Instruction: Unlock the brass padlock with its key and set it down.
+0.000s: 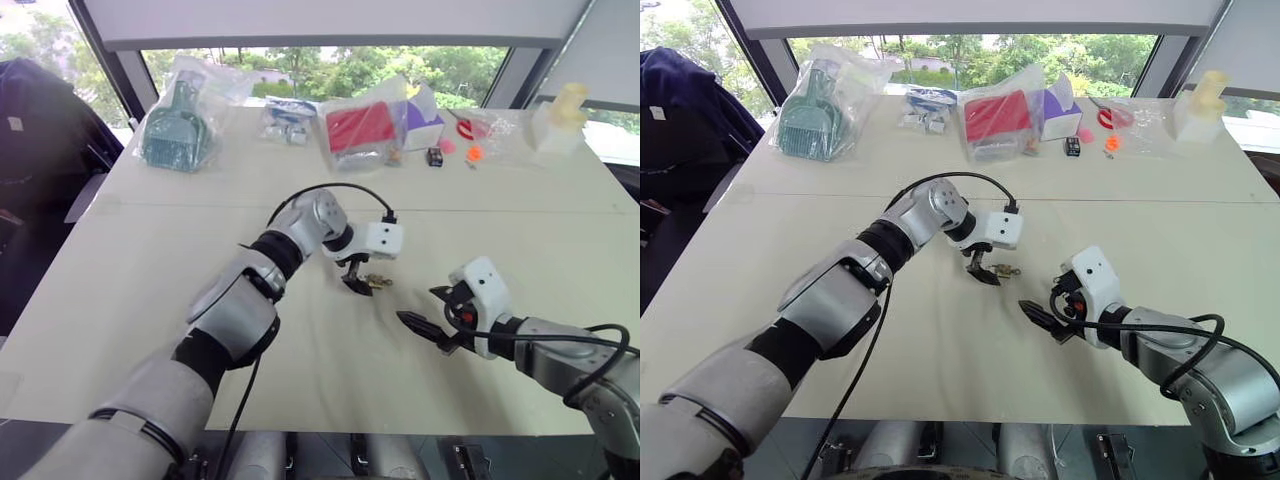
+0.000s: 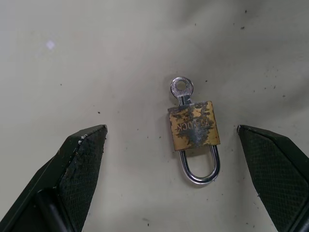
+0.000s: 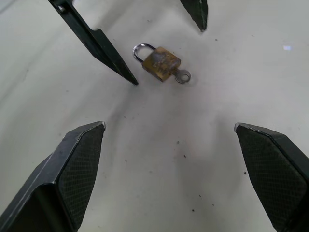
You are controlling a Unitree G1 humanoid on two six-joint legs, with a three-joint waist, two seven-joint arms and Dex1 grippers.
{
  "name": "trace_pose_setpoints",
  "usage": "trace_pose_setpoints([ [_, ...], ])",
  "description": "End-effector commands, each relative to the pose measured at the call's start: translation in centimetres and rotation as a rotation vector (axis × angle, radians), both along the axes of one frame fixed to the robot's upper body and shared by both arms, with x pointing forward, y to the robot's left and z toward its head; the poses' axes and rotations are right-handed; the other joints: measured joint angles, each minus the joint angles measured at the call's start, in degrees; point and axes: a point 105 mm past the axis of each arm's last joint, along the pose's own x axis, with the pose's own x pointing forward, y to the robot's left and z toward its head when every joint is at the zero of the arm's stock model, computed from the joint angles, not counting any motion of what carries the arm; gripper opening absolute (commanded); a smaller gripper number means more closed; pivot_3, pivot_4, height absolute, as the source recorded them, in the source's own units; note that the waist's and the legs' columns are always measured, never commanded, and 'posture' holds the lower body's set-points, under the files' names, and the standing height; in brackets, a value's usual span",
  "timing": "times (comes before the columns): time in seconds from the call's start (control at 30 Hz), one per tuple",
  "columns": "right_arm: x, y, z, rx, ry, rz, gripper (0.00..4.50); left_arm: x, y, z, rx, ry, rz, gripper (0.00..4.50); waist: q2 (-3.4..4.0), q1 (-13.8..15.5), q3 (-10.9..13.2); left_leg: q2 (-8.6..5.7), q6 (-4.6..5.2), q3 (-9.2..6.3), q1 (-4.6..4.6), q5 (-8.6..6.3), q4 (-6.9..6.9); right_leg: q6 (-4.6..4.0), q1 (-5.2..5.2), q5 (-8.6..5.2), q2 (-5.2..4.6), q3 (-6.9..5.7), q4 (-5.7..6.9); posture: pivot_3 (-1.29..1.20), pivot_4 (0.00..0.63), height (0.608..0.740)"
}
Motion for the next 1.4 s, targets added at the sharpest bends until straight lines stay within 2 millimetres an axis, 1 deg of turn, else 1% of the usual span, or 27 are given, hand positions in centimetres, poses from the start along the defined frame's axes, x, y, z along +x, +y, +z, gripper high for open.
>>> trace_pose_setpoints([
  [0.03,0.0,-0.1,0.9,-0.006,-0.047,-0.011,4.46,-0.3,-0.3,-0.8,0.025,-0.004,-0.015,4.50,0.00,0.07,-0.01,0.00,0.00,0.00,0.00,0.00,0.04,0.00,0.01,0.00,0.00,0.00,0.00,0.00,0.150,0.740],
  [0.2,0.0,-0.4,0.8,-0.007,-0.042,-0.028,4.46,-1.2,-1.0,-1.7,0.000,0.090,0.012,4.50,0.00,0.14,-0.02,0.00,0.06,-0.02,-0.02,-0.04,0.28,0.00,0.12,0.00,-0.02,-0.01,0.02,0.00,0.150,0.740],
  [0.23,0.0,-0.4,0.7,-0.007,-0.041,-0.031,4.50,-1.4,-1.0,-2.0,0.010,0.105,0.010,3.97,0.00,0.17,-0.02,0.00,0.10,-0.03,-0.03,-0.06,0.36,0.00,0.14,0.00,-0.02,-0.01,0.02,0.00,0.150,0.740],
  [0.27,0.0,-0.5,0.7,-0.007,-0.040,-0.033,4.50,-1.5,-0.8,-2.3,0.023,0.112,0.006,3.72,0.00,0.17,-0.02,0.00,0.15,-0.04,-0.04,-0.09,0.45,0.01,0.19,0.00,-0.02,-0.01,0.03,0.00,0.150,0.740],
  [0.33,-0.1,-0.5,0.7,-0.006,-0.040,-0.037,4.50,-1.8,-0.4,-2.7,0.063,0.124,-0.020,2.74,-0.01,0.16,-0.04,0.00,0.22,-0.04,-0.04,-0.13,0.62,0.02,0.27,0.01,-0.04,-0.01,0.02,0.00,0.150,0.740],
  [0.37,-0.1,-0.5,0.7,-0.002,-0.039,-0.042,4.50,-1.9,-0.2,-2.9,0.076,0.130,-0.022,2.11,-0.02,0.16,-0.06,0.00,0.22,-0.03,-0.04,-0.13,0.67,0.01,0.32,0.01,-0.06,-0.01,0.01,0.00,0.150,0.740],
  [0.4,-0.1,-0.6,0.7,0.001,-0.039,-0.047,4.50,-1.8,0.1,-3.1,0.092,0.122,-0.021,1.73,-0.04,0.16,-0.09,0.00,0.22,-0.03,-0.04,-0.13,0.70,0.00,0.34,0.01,-0.08,-0.01,0.00,0.00,0.150,0.740],
  [0.43,0.0,-0.7,0.7,0.004,-0.039,-0.051,4.50,-1.7,0.2,-3.2,0.101,0.115,-0.018,1.22,-0.09,0.17,-0.13,0.00,0.22,-0.03,-0.03,-0.13,0.71,-0.01,0.35,0.00,-0.11,-0.01,-0.01,0.00,0.150,0.740],
  [0.47,0.0,-0.7,0.7,0.007,-0.038,-0.055,4.50,-1.5,0.4,-3.3,0.106,0.100,-0.012,0.80,-0.11,0.16,-0.16,0.00,0.22,-0.03,-0.01,-0.13,0.72,-0.01,0.38,0.00,-0.12,0.00,-0.01,0.00,0.150,0.740],
  [0.5,0.0,-0.7,0.8,0.016,-0.039,-0.060,4.50,-1.3,0.5,-3.3,0.107,0.086,-0.003,0.71,-0.09,0.16,-0.18,0.00,0.22,-0.04,0.00,-0.13,0.72,0.00,0.39,0.00,-0.13,0.04,-0.01,0.00,0.150,0.740],
  [0.6,0.4,-0.6,1.4,0.094,-0.058,-0.076,4.50,-0.1,0.6,-2.3,0.072,0.002,0.021,0.72,-0.10,0.11,-0.19,0.00,0.22,-0.06,0.01,-0.13,0.72,0.02,0.40,0.02,-0.15,0.05,0.00,0.00,0.150,0.740],
  [0.63,0.5,-0.4,1.7,0.131,-0.066,-0.078,4.50,0.3,0.5,-1.5,0.044,-0.028,0.024,0.72,-0.11,0.06,-0.19,0.01,0.22,-0.06,0.01,-0.13,0.72,0.06,0.39,0.04,-0.19,0.05,0.00,0.00,0.150,0.740],
  [0.67,0.6,-0.3,2.2,0.181,-0.080,-0.083,4.50,0.8,0.2,0.0,-0.019,-0.062,0.029,0.72,-0.11,0.01,-0.18,0.01,0.22,-0.06,0.01,-0.13,0.72,0.06,0.39,0.05,-0.20,0.05,0.00,0.00,0.150,0.740],
  [0.73,0.9,-0.2,3.3,0.288,-0.105,-0.087,4.50,1.7,-0.3,3.6,-0.167,-0.129,0.027,0.72,-0.12,-0.21,-0.16,0.02,0.22,-0.06,0.00,-0.13,0.72,0.09,0.33,0.07,-0.21,0.06,0.02,0.00,0.150,0.740],
  [0.77,1.1,-0.2,3.7,0.323,-0.113,-0.090,4.50,1.7,-0.2,5.2,-0.230,-0.131,0.018,0.72,-0.14,-0.33,-0.12,0.05,0.22,-0.03,-0.04,-0.13,0.71,0.11,0.22,0.09,-0.20,0.09,0.06,0.00,0.150,0.740],
  [0.8,1.2,-0.2,4.0,0.342,-0.116,-0.093,4.50,1.7,-0.1,6.0,-0.263,-0.128,0.009,0.72,-0.14,-0.27,-0.12,0.05,0.22,-0.02,-0.08,-0.13,0.71,0.15,0.07,0.11,-0.21,0.10,0.29,0.00,0.150,0.740],
  [0.87,1.6,0.0,4.5,0.399,-0.119,-0.094,4.50,0.8,0.5,8.1,-0.370,-0.089,-0.048,0.72,-0.13,-0.14,-0.13,0.05,0.22,-0.02,-0.10,-0.13,0.68,0.14,-0.03,0.10,-0.23,0.09,0.48,0.00,0.150,0.740],
  [0.9,1.8,0.2,4.9,0.432,-0.118,-0.090,4.50,0.1,0.7,9.1,-0.439,-0.087,-0.109,0.72,-0.11,-0.12,-0.13,0.07,0.22,-0.03,-0.11,-0.13,0.64,0.13,-0.06,0.10,-0.21,0.08,0.49,0.00,0.150,0.740],
  [0.93,2.0,0.4,5.2,0.464,-0.119,-0.083,4.50,-0.4,1.1,9.7,-0.480,-0.060,-0.132,0.72,-0.07,-0.05,-0.15,0.08,0.22,-0.03,-0.11,-0.13,0.63,0.11,-0.08,0.09,-0.21,0.08,0.53,0.00,0.150,0.740],
  [1.0,2.4,0.8,5.9,0.528,-0.121,-0.072,4.50,-0.9,1.7,10.2,-0.534,-0.036,-0.152,0.72,-0.06,-0.02,-0.16,0.09,0.21,-0.04,-0.10,-0.13,0.61,0.10,-0.07,0.08,-0.22,0.08,0.52,0.00,0.150,0.740],
  [1.07,2.9,1.2,6.7,0.603,-0.122,-0.065,4.50,-1.1,2.2,10.4,-0.556,-0.016,-0.140,0.72,-0.06,-0.17,-0.16,0.09,0.21,-0.02,-0.09,-0.13,0.65,0.10,-0.03,0.08,-0.25,0.09,0.51,0.00,0.150,0.740],
  [1.2,3.4,1.8,8.5,0.740,-0.131,-0.028,4.50,-1.9,2.5,10.7,-0.580,-0.044,-0.162,0.72,-0.05,-0.15,-0.15,0.06,0.21,0.00,-0.09,-0.12,0.71,0.10,-0.02,0.10,-0.27,0.09,0.53,0.00,0.150,0.740],
  [1.27,3.5,1.6,9.0,0.768,-0.131,-0.031,4.50,-2.0,2.5,10.8,-0.578,-0.062,-0.161,0.72,-0.05,-0.10,-0.15,0.06,0.21,-0.01,-0.09,-0.12,0.69,0.10,-0.02,0.10,-0.25,0.09,0.53,0.00,0.150,0.740],
  [1.4,3.5,1.3,9.0,0.767,-0.117,-0.041,4.50,-2.1,2.6,10.8,-0.574,-0.076,-0.156,0.72,-0.05,-0.08,-0.15,0.04,0.21,0.00,-0.10,-0.12,0.68,0.10,0.00,0.10,-0.25,0.08,0.50,0.00,0.150,0.740],
])
